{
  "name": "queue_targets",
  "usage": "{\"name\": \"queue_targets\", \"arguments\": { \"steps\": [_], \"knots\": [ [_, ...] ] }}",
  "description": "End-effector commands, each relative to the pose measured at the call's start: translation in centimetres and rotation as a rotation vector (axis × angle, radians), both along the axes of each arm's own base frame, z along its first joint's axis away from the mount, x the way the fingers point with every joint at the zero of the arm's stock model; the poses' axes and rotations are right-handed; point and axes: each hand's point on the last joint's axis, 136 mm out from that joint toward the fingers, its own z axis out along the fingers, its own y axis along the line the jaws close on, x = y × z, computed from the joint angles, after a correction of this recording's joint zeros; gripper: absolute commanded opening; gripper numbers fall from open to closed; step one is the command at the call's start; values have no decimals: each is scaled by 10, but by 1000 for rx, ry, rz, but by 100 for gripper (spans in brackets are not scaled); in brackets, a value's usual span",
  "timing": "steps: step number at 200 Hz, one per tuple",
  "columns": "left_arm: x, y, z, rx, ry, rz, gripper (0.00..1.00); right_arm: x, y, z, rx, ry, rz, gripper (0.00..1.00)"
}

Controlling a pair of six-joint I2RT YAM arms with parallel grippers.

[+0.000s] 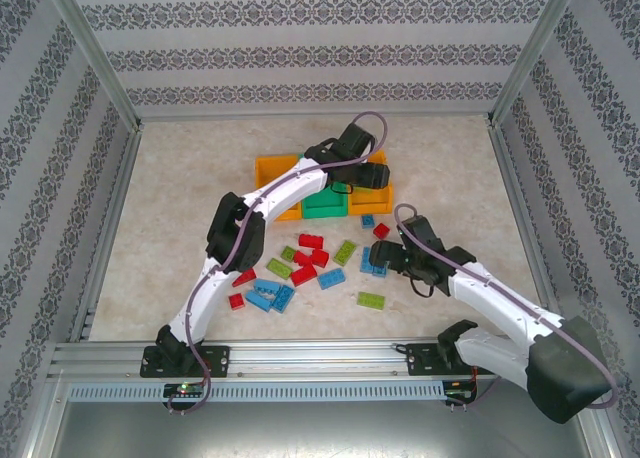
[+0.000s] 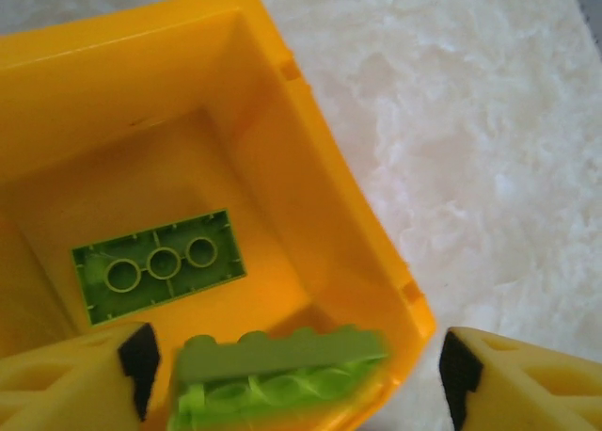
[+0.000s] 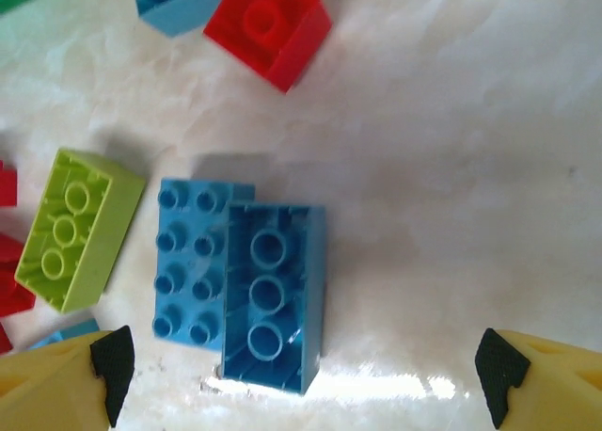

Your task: Sort the legos into containers by color

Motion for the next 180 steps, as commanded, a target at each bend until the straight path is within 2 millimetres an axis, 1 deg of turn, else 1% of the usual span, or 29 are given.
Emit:
{"name": "queue_targets", "arguments": {
  "steps": [1,12,25,41,57,67,79,86,91,115,142,164,180],
  "knots": [
    [7,9,7,19,-12,38,89,-19,-5,-9,-51,65,-45,96],
    [7,10,11,19,-18,40,100,-28,-1,-12,-59,86,-38,95],
    [8,14,18,20,-31,57,100,-37,5,-15,-65,102,-29,95],
    [7,15,33,-7,-53,69,100,-46,13,-17,-67,116,-22,95],
    [2,15,51,-42,-79,69,100,-53,20,-20,-79,130,-13,95],
    [-3,17,59,-49,-99,65,100,-57,23,-22,-96,144,-7,95],
    [-8,22,66,-46,-127,57,100,-61,27,-25,-106,162,-3,95],
    [-11,26,66,-37,-139,55,100,-63,32,-26,-103,170,0,95],
    [-12,30,71,-34,-154,60,100,-64,34,-28,-102,177,-1,95],
    [-24,56,67,41,-177,99,99,-70,38,-34,-129,206,-8,95],
    [-36,85,61,114,-203,151,99,-71,42,-36,-144,218,-15,94],
    [-46,103,60,143,-225,175,99,-69,47,-36,-163,223,-13,93],
    [-52,113,60,162,-238,190,99,-72,47,-39,-192,247,-4,91]
  ]
}}
